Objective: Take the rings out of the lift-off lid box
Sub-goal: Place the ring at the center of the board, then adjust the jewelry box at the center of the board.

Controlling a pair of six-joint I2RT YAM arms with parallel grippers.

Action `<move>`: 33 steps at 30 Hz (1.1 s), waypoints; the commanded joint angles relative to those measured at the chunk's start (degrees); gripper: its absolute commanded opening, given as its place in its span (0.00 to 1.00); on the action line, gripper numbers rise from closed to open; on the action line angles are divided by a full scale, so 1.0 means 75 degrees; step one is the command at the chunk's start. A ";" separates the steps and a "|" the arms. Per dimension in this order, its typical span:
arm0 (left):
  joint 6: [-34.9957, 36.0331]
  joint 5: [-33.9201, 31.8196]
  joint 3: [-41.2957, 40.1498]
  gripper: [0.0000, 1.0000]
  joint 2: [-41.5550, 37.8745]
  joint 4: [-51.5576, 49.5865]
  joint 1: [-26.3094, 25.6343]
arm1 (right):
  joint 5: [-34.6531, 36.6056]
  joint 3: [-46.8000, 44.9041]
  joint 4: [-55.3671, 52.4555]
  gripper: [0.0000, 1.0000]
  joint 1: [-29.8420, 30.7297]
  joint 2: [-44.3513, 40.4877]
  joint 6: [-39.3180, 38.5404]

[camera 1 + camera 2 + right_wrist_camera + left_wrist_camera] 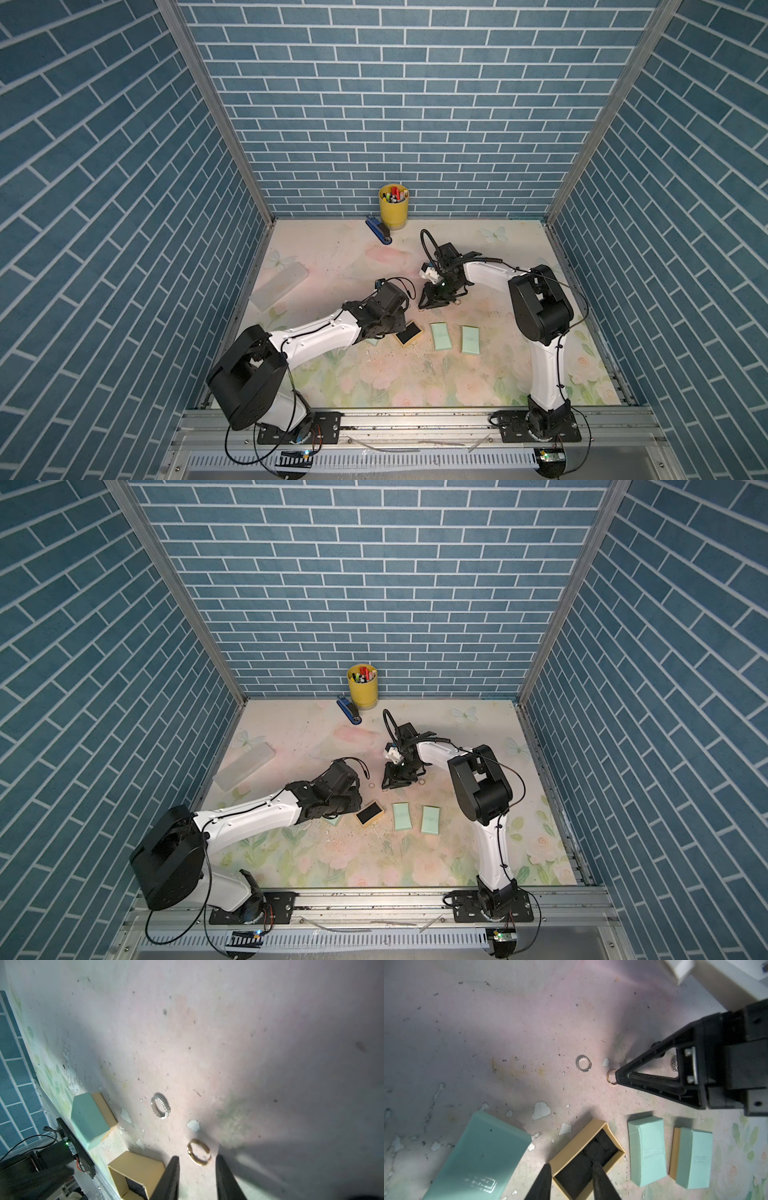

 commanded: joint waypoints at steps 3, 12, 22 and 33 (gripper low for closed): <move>0.0532 0.0479 0.0264 0.30 0.0437 -0.0360 0.0254 | 0.0245 -0.0754 -0.0284 0.33 0.0096 -0.1201 0.0039; 0.0495 0.0819 0.0230 0.24 0.1044 -0.0025 0.0254 | 0.0642 -0.2234 -0.0226 0.27 0.0902 -0.2729 0.0613; -0.0629 0.1047 -0.0662 0.23 0.0737 0.0695 -0.0032 | 0.1029 -0.2501 -0.0656 0.29 0.0955 -0.3264 0.0749; -0.1591 0.0908 -0.1079 0.24 0.0490 0.1260 -0.0664 | 0.2204 -0.2343 -0.1485 0.50 0.1110 -0.3266 0.0865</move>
